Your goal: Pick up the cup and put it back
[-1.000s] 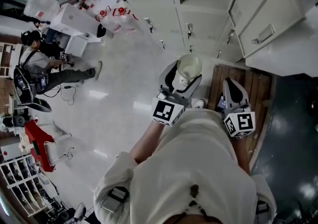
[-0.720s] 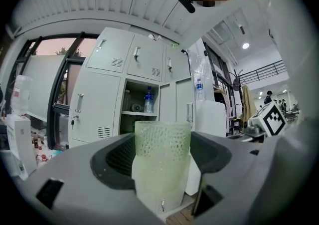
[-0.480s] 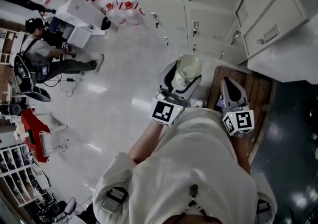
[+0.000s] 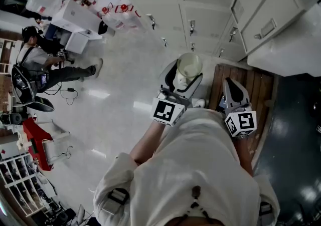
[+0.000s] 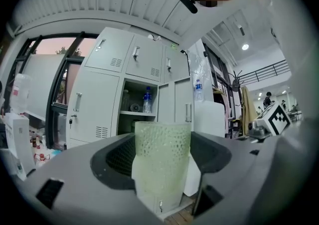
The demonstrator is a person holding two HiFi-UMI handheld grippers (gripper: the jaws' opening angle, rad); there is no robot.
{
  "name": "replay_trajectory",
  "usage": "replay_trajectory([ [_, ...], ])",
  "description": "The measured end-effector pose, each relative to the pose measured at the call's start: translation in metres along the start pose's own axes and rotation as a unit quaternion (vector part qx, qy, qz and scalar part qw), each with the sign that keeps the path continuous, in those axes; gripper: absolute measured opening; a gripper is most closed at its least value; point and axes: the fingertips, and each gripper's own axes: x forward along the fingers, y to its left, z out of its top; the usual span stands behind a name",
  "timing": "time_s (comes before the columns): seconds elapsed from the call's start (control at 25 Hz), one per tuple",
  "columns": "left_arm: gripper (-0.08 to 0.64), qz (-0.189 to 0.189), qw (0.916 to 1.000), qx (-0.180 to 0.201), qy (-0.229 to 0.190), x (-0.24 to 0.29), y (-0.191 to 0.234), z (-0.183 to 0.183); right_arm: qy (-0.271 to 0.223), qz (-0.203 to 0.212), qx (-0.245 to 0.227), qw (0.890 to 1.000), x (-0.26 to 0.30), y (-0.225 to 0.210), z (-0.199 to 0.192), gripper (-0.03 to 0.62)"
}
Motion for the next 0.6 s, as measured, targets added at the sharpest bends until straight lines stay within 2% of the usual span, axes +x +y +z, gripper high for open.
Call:
replay_trajectory([
  [0.36,0.342,-0.022,0.9997,-0.011,0.006,0.015,0.0,-0.005,0.003,-0.027,0.008,1.0,-0.003,-0.01,-0.003,0.026],
  [0.6,0.342,-0.045,0.9988,-0.013,0.014,0.043,0.009,-0.015,0.01,-0.065,0.015,0.998,0.002,-0.029,-0.005,0.026],
])
